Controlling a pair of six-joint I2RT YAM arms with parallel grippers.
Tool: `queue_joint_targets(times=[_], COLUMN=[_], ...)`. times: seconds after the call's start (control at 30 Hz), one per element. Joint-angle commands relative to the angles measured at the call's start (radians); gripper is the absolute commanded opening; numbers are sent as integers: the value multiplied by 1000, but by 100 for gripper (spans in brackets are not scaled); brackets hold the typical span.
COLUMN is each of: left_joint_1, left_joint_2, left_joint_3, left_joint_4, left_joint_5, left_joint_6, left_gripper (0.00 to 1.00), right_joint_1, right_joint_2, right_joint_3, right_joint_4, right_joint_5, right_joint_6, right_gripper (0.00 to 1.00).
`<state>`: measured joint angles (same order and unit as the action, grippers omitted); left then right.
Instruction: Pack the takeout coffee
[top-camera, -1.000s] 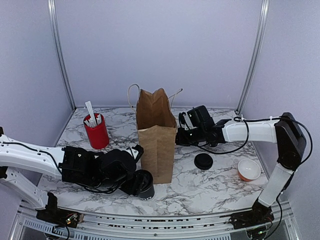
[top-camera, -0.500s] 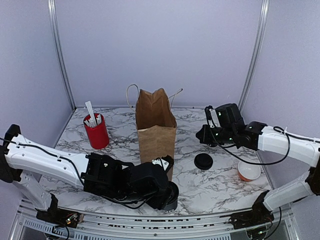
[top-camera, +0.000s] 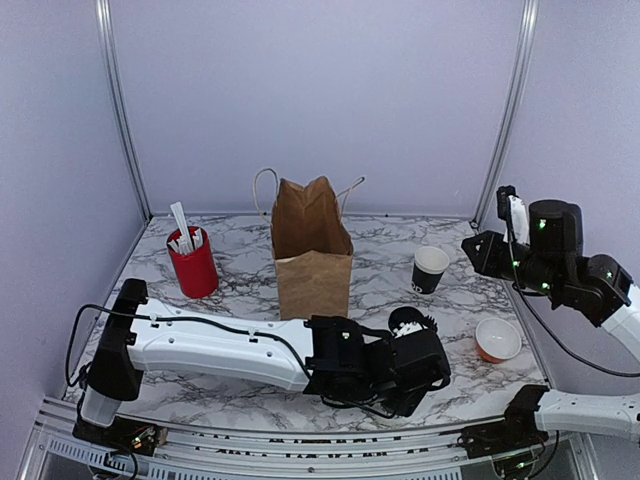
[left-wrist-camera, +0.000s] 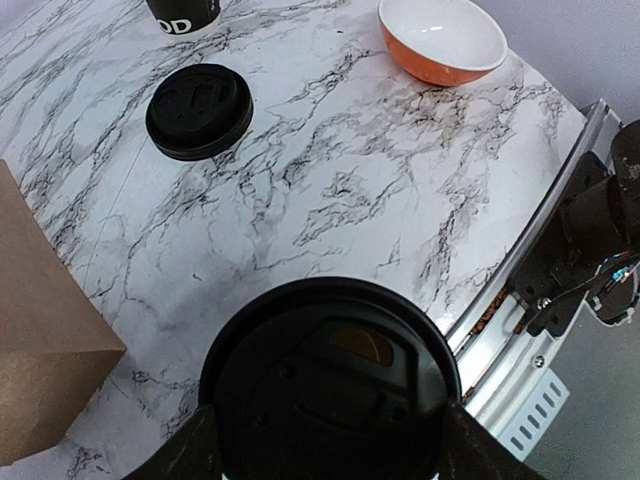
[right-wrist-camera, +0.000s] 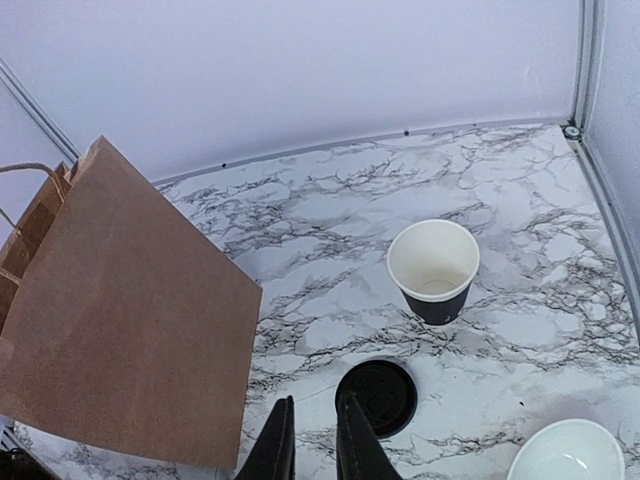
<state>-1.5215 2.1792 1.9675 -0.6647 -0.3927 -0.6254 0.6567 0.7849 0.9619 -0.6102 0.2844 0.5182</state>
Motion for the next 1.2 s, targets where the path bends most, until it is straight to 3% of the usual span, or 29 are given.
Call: queue_joint_targets(times=[0.0,0.2,0.43,0.73,0.9,1.03,1.17], left_joint_1=[6,14,20,23,34,41,53], left_joint_2=[61,98,100,83,8,-96,-222], left_joint_3=[121,185,226,271,310,275,183], left_joint_4=[-133,-148,-147,-147,-124,-87,-38], left_joint_5=[-62,-55,-60,-54,-22,7,-6], left_joint_6=[44,57,73,100,134,173,201], left_gripper=[56,63,84,91,91,92,93], right_joint_1=[-8,-8,-8,-8,-8,-8,-8], right_joint_2=[-18,-16,12,16,11,4,15], right_joint_3=[56,81,107,118,140,129,125], right_joint_4=[-101,-113,-132,-150,-173,-175,-184], right_joint_5=[31,14,7,-5,-36,-78,-139], right_joint_6=[-21,-46,-88,-99,-107,-105,-111], right_gripper=[16,20,32,39,51,72,87])
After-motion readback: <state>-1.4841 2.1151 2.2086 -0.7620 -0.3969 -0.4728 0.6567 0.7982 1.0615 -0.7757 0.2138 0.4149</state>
